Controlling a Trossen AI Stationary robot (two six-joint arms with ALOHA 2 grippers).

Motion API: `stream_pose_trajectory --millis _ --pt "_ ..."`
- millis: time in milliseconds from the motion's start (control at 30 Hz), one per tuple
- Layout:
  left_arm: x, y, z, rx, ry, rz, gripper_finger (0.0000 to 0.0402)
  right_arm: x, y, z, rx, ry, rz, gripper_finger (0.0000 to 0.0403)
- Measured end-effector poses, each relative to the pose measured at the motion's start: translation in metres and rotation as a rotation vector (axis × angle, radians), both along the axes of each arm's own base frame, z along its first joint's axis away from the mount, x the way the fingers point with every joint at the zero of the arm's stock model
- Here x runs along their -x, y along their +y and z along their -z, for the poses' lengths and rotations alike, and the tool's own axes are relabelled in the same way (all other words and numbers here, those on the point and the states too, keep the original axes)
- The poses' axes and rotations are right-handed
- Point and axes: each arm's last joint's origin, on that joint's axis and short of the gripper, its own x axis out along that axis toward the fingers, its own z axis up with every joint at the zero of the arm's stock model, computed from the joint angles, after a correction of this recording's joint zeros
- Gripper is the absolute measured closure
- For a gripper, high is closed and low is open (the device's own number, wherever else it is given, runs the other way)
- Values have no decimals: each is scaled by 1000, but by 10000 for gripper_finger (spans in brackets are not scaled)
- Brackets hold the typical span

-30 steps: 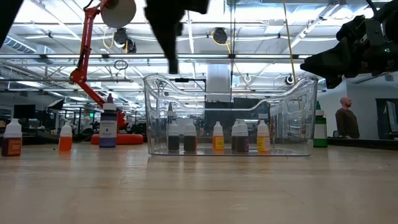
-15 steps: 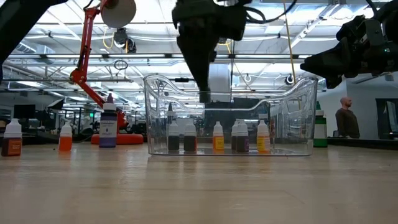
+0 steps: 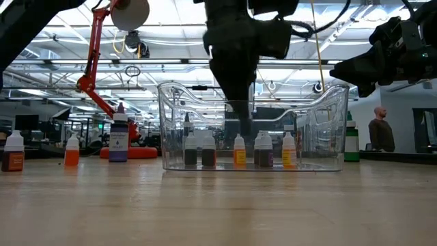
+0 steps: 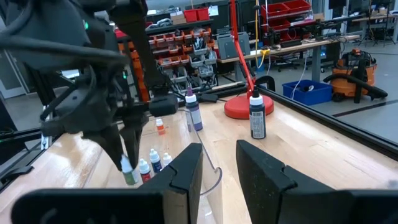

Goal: Pick & Place food coloring
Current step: Put the small green food coloring bottle into the transparent bin

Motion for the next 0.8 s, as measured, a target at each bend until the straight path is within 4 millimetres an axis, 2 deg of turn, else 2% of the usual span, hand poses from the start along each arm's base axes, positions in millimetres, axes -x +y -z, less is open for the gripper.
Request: stream_pose_trajectory --millis 267,633,800 --pt "-5 0 21 -24 37 -25 343 0 0 0 0 0 0 314" --pt "-5 0 25 -40 48 -52 343 0 0 0 0 0 -1 314" --pt "-1 1 39 -38 75 -64 343 0 0 0 0 0 0 314"
